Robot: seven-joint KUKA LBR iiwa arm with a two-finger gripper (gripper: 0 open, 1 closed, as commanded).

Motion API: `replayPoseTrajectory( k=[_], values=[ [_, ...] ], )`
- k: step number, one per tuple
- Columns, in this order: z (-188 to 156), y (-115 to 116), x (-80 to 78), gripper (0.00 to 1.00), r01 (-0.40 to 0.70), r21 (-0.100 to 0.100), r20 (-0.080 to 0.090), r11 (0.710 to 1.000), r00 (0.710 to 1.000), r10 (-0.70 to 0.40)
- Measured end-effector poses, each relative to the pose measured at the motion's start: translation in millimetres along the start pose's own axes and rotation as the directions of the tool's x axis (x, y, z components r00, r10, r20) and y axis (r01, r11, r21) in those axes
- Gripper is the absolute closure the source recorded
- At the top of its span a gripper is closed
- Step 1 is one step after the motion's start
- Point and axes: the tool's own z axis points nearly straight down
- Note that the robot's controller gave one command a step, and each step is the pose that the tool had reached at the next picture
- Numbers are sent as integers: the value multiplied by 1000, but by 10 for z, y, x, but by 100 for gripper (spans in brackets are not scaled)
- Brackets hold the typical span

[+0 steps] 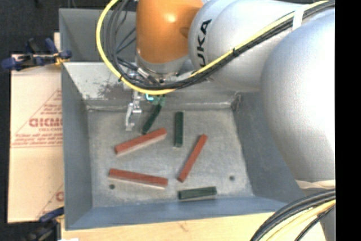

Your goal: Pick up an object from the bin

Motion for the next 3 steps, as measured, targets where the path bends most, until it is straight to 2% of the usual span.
replayPoseTrajectory(
  k=[1, 2, 3],
  values=[
    [-54, -7, -16, 0, -3, -2, 8, 1000, 1000, 3],
    [461, -139, 251, 0, -53, -3, 12, 999, 999, 53],
    [685, -391, 380, 0, -108, 1, 1, 994, 994, 108]
  ],
)
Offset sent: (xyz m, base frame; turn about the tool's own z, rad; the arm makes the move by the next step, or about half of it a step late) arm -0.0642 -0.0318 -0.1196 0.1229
